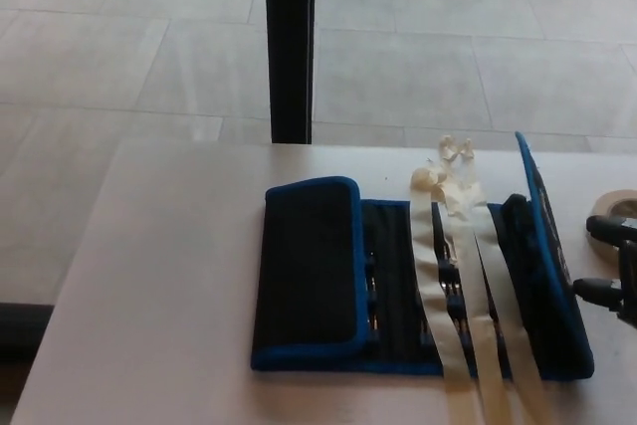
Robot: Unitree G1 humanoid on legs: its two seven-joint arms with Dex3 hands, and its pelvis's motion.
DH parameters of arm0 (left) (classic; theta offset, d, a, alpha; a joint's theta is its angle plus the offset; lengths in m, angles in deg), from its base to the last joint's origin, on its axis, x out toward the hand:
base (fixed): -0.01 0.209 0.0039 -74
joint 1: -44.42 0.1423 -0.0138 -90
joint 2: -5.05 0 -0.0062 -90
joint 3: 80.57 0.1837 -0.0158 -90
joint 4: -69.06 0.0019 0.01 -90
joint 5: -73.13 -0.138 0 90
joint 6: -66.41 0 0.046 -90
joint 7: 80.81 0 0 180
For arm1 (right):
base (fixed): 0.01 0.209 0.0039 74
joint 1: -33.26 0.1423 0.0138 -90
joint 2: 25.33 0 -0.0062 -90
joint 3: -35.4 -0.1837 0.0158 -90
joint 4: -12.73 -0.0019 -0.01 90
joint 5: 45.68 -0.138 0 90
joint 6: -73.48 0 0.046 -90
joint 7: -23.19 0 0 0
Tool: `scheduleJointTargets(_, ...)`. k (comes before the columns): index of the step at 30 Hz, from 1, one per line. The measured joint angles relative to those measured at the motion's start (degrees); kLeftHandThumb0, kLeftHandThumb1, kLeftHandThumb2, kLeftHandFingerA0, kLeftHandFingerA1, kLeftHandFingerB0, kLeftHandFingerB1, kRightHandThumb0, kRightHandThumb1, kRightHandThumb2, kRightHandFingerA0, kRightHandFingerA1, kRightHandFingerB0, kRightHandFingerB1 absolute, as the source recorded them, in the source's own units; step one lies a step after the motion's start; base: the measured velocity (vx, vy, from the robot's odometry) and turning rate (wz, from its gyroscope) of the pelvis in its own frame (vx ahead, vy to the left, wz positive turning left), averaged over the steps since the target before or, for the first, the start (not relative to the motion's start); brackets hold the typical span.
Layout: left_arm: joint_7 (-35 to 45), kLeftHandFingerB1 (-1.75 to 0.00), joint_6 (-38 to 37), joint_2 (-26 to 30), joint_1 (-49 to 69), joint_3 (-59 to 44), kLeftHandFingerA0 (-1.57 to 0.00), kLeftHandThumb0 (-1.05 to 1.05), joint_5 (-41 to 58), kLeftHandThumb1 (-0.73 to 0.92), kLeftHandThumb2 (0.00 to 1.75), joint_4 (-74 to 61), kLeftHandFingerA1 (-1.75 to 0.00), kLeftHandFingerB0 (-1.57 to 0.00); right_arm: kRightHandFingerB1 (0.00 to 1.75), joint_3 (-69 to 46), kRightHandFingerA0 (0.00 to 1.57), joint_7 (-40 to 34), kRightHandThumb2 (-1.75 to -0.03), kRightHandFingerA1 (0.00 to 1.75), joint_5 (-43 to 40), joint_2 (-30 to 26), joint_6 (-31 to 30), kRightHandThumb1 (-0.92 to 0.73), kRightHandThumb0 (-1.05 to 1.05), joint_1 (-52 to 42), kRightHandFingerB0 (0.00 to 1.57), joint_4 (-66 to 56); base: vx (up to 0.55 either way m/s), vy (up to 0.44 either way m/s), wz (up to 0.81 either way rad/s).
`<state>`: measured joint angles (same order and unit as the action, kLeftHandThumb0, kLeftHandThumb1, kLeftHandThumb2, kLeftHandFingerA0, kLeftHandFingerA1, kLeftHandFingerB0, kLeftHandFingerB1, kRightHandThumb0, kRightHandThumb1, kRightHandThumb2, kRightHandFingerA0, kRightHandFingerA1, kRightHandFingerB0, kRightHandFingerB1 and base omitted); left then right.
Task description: The robot uses its right hand to lift an edge of the toolkit kept in middle of the desk and make one fold in it
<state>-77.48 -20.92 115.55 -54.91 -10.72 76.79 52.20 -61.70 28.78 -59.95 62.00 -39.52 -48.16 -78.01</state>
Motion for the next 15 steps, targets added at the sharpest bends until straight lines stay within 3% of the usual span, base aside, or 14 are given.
scheduleJointTargets(12,0.0,-0.49,0.0,0.6,-0.9,0.1,-0.43,-0.76,0.0,0.9,0.67,0.1,-0.67,-0.29,0.55,5.3,0.57,0.4,-0.96,0.62,4.4,1.2,2.7,-0.63,-0.57,0.6,0.4,3.8,0.0,0.0,0.0)
scheduleJointTargets(13,0.0,-0.49,0.0,0.6,-1.0,0.2,-0.43,-0.75,0.0,0.91,0.66,0.1,-0.66,-0.3,0.41,6.3,0.65,0.7,-0.63,0.52,4.9,1.2,3.3,-0.76,-0.54,0.8,0.51,4.0,0.0,0.0,0.0)
scheduleJointTargets(15,0.0,-0.49,0.0,0.6,-1.1,0.2,-0.42,-0.76,0.0,0.91,0.67,0.1,-0.65,-0.29,0.4,8.1,0.65,1.1,-0.63,0.52,6.0,1.2,4.7,-0.77,-0.55,1.3,0.52,4.8,0.0,0.0,0.0)
